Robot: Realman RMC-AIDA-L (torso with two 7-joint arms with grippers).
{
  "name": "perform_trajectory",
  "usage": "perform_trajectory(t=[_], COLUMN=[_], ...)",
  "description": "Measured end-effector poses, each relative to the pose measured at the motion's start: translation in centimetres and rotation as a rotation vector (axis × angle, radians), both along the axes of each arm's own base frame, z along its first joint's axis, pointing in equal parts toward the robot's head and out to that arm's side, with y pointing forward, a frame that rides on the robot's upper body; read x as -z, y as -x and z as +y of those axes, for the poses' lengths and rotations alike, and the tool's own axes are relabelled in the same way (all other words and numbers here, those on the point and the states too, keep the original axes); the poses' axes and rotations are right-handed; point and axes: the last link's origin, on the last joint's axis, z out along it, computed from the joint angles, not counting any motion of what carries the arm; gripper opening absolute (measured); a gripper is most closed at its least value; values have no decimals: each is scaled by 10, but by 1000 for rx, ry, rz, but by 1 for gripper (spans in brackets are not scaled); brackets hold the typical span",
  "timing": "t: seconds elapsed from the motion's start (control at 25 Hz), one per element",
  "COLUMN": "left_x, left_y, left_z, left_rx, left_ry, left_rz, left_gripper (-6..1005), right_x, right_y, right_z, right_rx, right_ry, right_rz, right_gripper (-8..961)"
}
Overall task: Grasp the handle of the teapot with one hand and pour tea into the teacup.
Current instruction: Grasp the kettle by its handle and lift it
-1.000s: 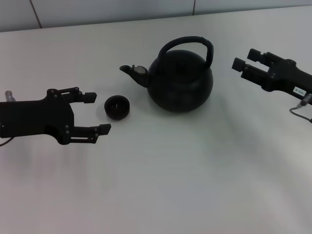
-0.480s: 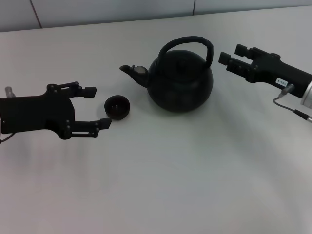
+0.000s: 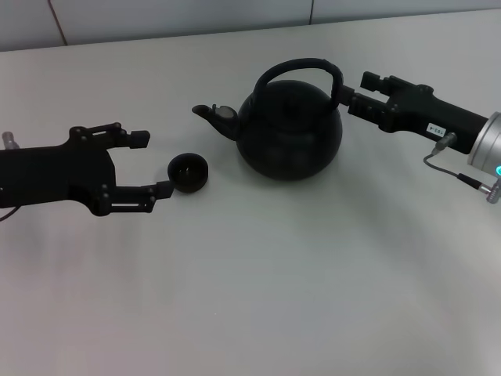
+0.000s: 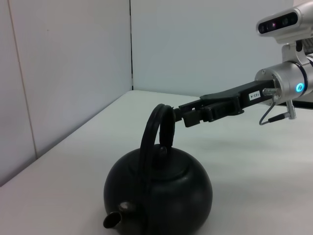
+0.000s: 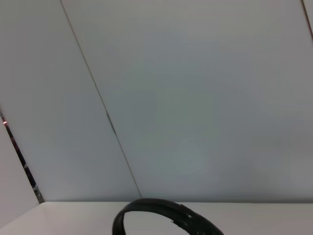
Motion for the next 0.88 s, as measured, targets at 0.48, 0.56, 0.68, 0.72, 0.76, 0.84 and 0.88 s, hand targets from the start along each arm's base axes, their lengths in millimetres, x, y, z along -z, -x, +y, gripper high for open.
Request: perform_trajectory(t=[0.48,0.56,0.68,0.72,0.76,0.84,0.88], left_x=[-2,-2,-2,-2,-2,-2,-2], left_y=[0,0,1,1,1,2,2], left_z=[0,0,-1,-1,-1,-1,-1], left_rx=[17,16,13,12,12,11,11], left_ry=[-12,-13,-13,-13,-13,-13,-13], left_rz=[8,8,8,8,8,8,8], left_gripper=[860,860,860,860,860,860,860], right_x=[12,13,13,14,14,14,14], right_y=[7,8,10,10,10,11,11], right_z=[18,20,23,24,24,24,24], right_rx=[34,31,36,36,37,36,36], right_ry=[1,-2,-4,-4,-4,-4,-4], right_rz=[-34,-38,-44,-45,-45,-44,-44], right_gripper=[671,670,670,670,670,670,669])
